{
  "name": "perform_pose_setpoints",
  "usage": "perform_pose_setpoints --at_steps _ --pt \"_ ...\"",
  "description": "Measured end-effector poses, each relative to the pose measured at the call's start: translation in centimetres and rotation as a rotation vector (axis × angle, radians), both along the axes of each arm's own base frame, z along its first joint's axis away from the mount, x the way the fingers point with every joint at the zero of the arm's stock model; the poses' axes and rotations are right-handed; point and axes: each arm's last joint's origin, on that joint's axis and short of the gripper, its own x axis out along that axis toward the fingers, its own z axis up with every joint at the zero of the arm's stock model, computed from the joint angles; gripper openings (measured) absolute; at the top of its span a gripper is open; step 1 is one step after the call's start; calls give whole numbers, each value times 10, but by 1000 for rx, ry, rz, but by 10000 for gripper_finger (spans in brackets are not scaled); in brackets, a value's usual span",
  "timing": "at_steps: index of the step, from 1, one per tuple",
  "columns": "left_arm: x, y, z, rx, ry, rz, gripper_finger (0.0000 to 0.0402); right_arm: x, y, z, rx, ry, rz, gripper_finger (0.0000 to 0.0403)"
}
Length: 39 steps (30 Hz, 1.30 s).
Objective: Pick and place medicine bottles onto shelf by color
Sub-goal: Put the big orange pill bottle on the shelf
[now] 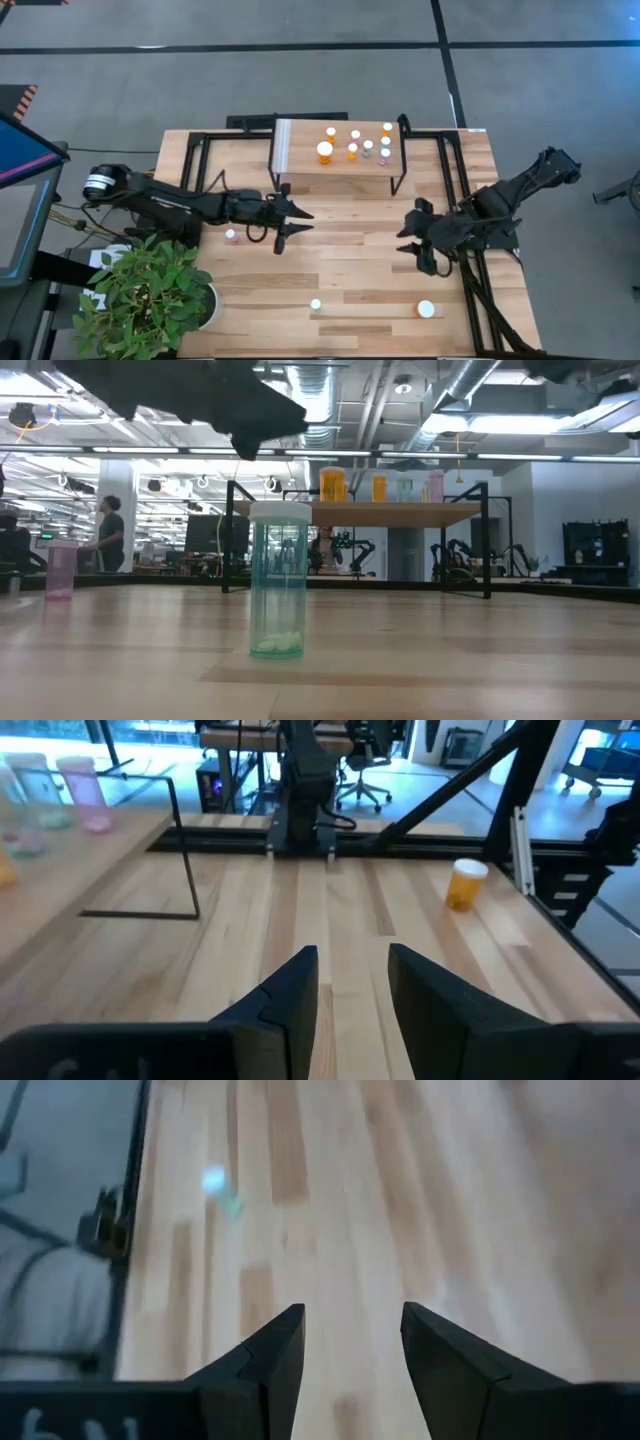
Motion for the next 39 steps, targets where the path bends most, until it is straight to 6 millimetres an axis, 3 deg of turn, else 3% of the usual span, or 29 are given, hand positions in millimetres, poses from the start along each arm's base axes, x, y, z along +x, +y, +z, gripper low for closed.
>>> perform_pose_setpoints --at_steps 6,12,28,39 --pt "15 -1 -17 -12 -11 2 110 -11 13 -19 76 184 -42 189" --pt "17 -1 -20 -14 -23 2 110 -17 33 -33 77 285 -65 189" --pt "18 -1 -20 -59 -22 11 110 -11 91 -86 13 526 -68 189" --pt "17 -4 -20 -142 -12 -56 110 0 118 -111 207 696 -93 189"
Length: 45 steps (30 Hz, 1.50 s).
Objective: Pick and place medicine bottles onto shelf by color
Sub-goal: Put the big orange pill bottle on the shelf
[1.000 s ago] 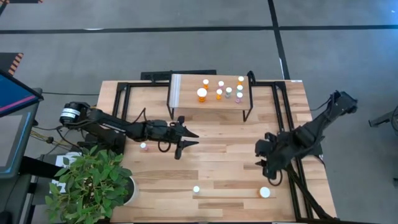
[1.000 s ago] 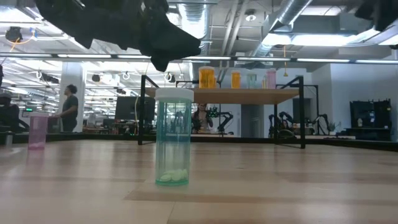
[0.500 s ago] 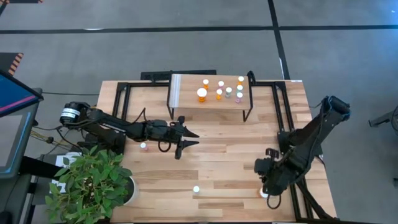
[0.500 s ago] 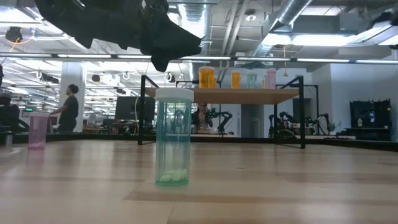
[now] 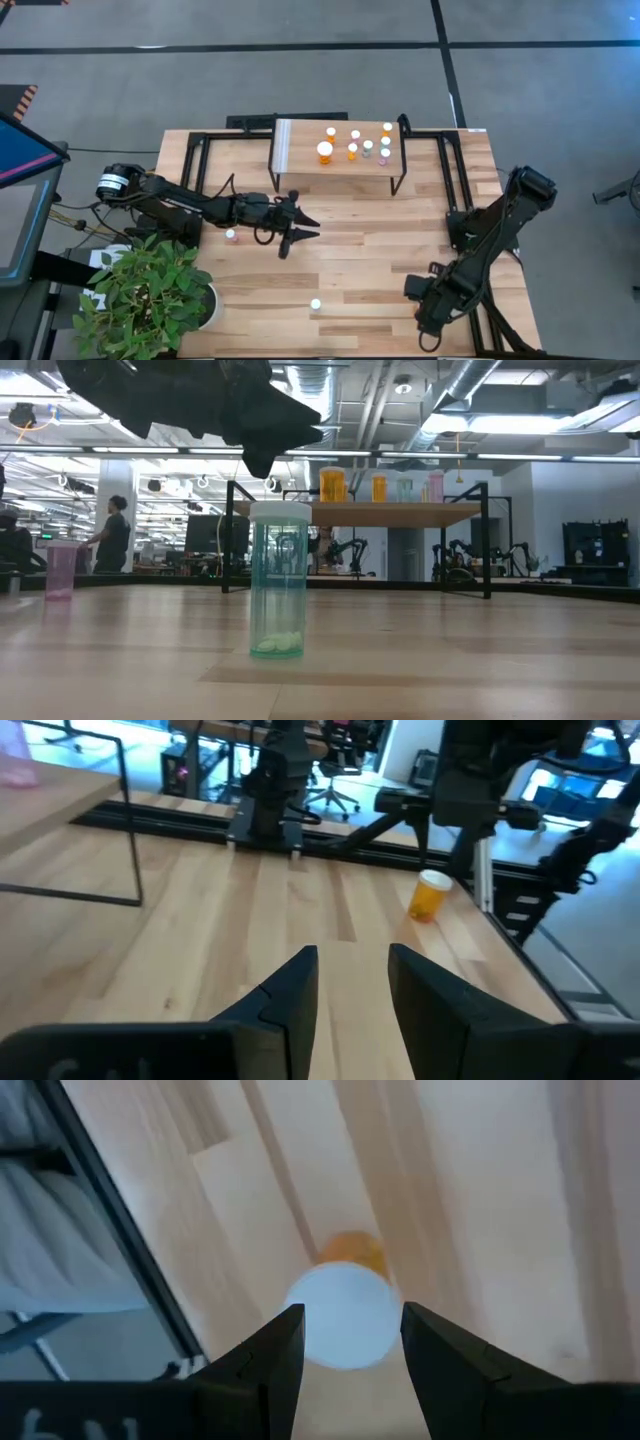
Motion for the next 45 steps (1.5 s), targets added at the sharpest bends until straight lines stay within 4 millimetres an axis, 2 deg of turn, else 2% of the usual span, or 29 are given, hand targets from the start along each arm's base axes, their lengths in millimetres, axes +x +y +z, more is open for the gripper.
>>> perform_pose_setpoints --at_steps 4,9,20,29,32,40,45 --pt "0 -4 0 -9 1 -25 110 3 2 6 38 -3 -60 189" --pt "-1 -12 0 -9 2 -51 110 3 9 15 67 -25 -53 189" --pt "-3 -25 0 -1 0 -96 110 -3 20 17 145 3 -148 189" --pt "-3 -25 0 15 -2 -100 110 0 18 17 153 10 -199 193" --pt "-3 -25 0 17 -3 -101 110 2 17 17 152 5 -196 212" --pt "-3 -25 0 17 -2 -101 110 1 15 17 133 10 -178 307" --pt "-3 -25 0 17 -1 -101 110 -1 16 16 120 12 -151 337"
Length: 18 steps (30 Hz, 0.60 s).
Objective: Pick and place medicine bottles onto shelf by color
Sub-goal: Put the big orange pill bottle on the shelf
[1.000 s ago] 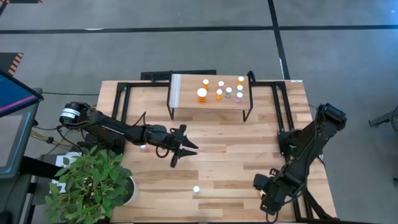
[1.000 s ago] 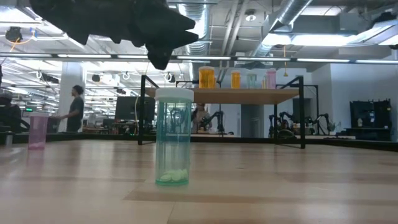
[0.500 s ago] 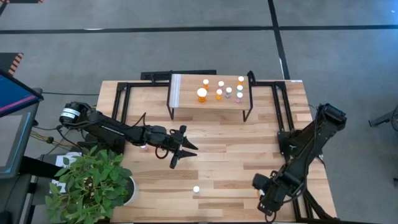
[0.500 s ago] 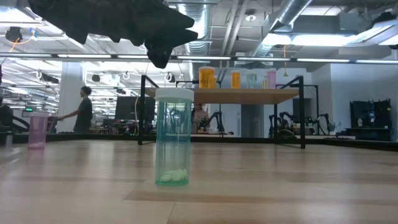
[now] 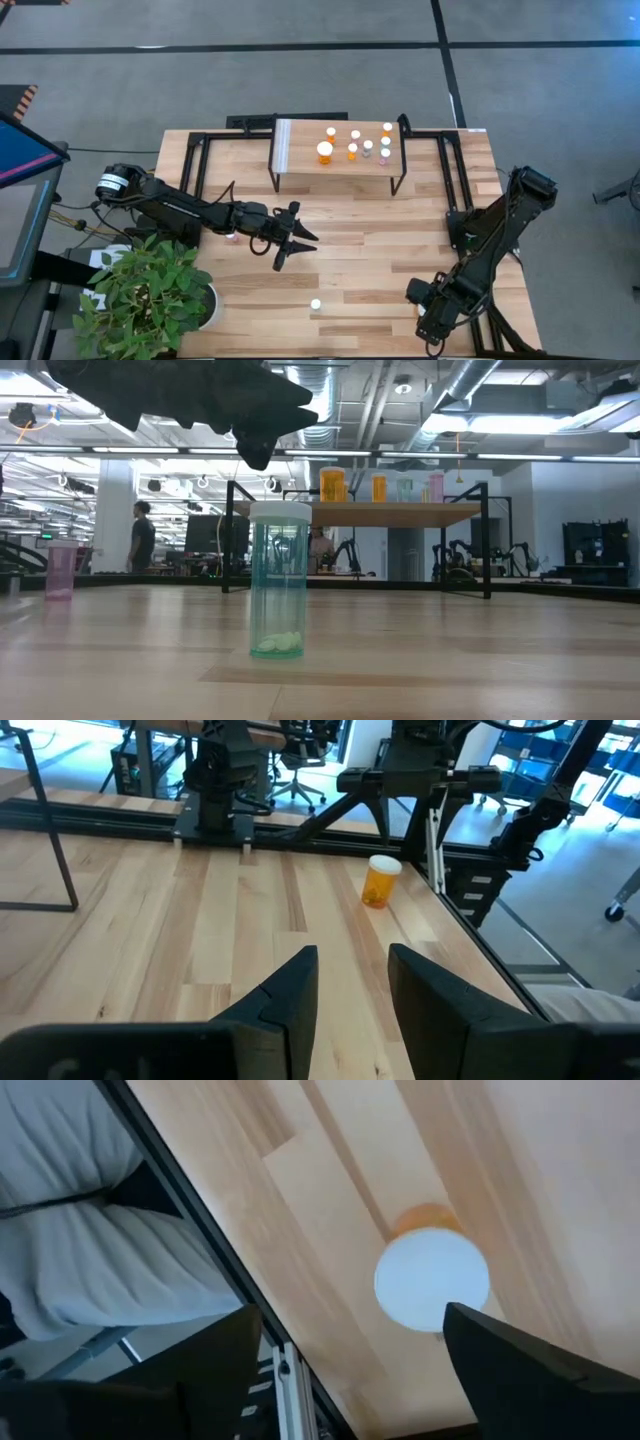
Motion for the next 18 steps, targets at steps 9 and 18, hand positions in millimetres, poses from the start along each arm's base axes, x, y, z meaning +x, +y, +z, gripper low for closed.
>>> perform_pose_setpoints --at_steps 9,18 --pt "0 0 0 0 3 0 110 -11 11 -3 -31 -32 8 339" --pt "0 0 0 -1 3 0 110 -8 18 0 32 -85 13 340"
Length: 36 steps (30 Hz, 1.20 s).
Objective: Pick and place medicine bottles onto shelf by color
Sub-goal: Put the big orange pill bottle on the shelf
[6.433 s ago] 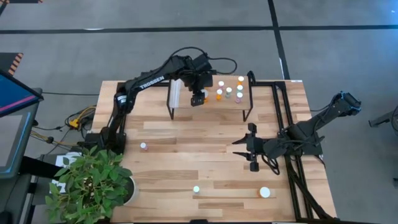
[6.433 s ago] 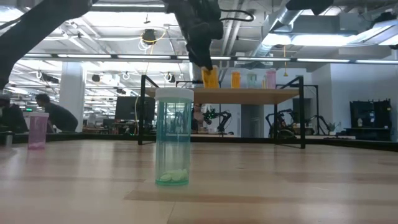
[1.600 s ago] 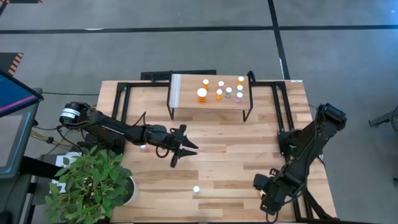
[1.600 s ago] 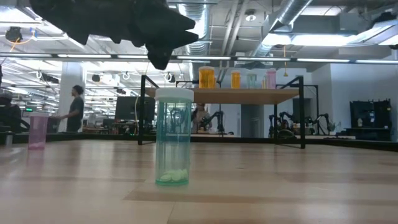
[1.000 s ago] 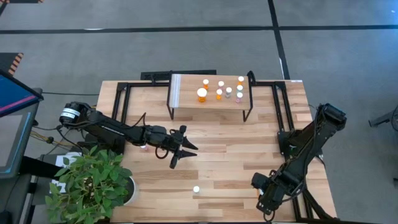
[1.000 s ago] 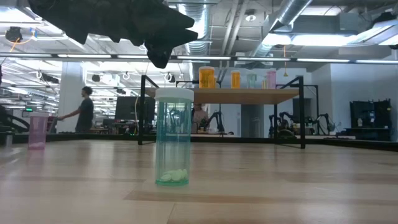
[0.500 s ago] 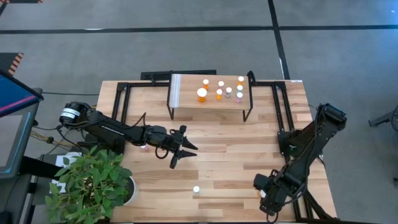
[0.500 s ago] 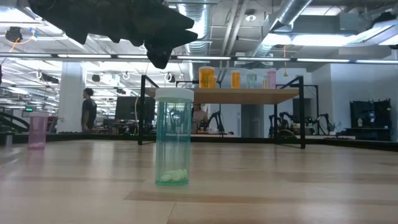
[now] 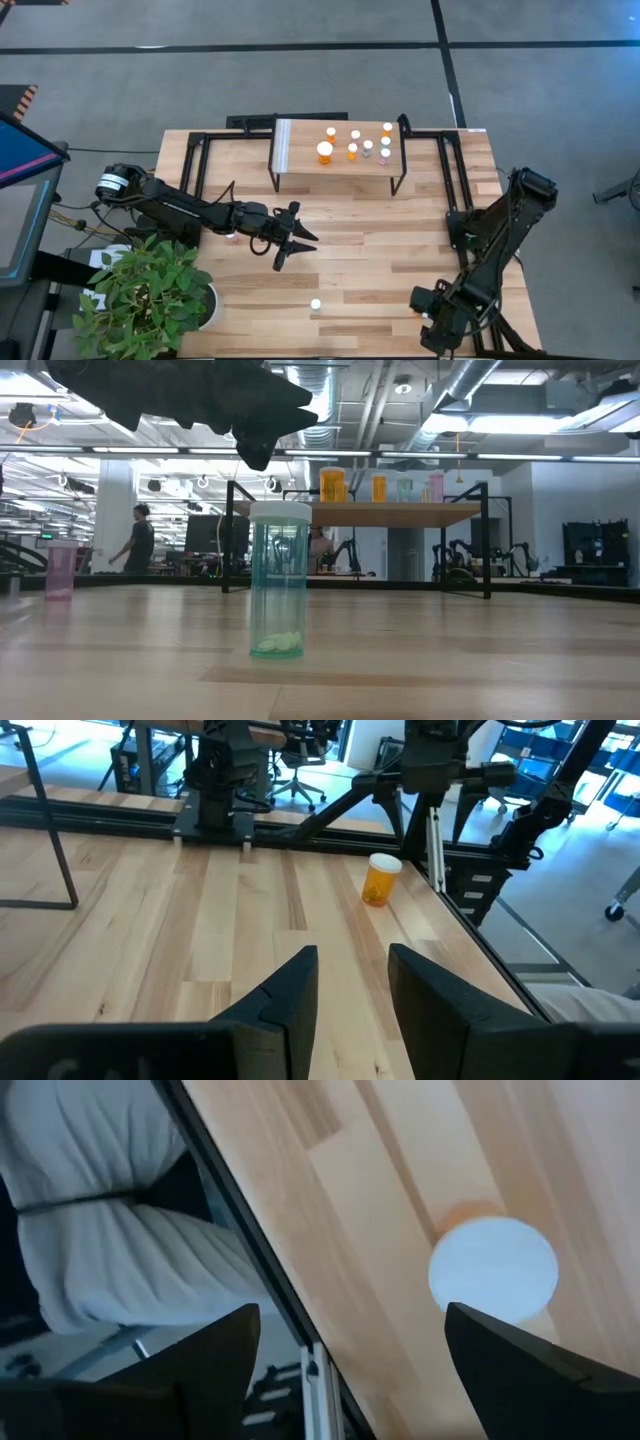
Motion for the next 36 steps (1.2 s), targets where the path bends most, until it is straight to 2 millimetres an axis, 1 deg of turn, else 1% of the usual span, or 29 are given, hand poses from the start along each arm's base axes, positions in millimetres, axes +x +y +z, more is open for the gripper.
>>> perform_pose_setpoints --at_steps 8,16,22,27,30,36 --pt "0 0 0 -9 2 2 110 2 -5 -1 -30 10 3 336" --pt "0 0 0 -9 3 2 110 3 -19 -5 -125 87 -48 334" --pt "0 0 -1 -8 10 2 110 3 -20 -5 -142 72 -57 334" --pt "0 0 -2 -5 25 1 110 3 -13 -17 -192 77 -31 333" --pt "-1 0 -2 -5 25 1 110 5 -10 -27 -212 132 -18 333" --pt "0 0 -2 -5 22 3 110 6 -7 -38 -238 171 0 331"
